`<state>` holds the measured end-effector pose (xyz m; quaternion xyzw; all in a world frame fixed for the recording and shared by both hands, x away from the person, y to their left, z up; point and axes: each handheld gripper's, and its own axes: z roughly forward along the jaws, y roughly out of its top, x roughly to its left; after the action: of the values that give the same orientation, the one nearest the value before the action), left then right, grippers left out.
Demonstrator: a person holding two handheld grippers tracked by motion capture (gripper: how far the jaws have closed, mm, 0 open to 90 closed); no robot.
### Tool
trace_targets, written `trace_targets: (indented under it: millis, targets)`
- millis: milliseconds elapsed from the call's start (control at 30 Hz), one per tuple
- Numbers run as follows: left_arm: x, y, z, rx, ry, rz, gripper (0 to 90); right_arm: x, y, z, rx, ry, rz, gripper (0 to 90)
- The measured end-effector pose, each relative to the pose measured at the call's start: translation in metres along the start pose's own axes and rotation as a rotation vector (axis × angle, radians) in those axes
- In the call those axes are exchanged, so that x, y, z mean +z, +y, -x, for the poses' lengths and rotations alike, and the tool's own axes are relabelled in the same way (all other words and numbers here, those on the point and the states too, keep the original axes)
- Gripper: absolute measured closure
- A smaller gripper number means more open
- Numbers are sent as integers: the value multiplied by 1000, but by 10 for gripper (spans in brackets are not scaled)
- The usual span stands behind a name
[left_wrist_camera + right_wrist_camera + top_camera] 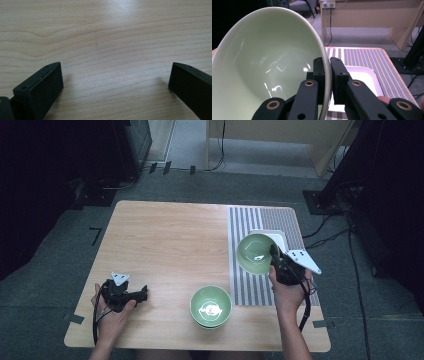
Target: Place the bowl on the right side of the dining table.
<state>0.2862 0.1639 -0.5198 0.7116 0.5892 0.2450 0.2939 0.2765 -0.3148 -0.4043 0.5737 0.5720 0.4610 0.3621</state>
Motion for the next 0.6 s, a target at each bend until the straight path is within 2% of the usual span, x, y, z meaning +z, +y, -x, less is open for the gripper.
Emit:
trace_targets:
  millis: [367,600]
  targets:
    - [0,0,0,-1,2,0,0,22,1,13,27,-39,-26,844]
    - [0,0,0,-1,2,0,0,36,0,21,42,-47,-47,844]
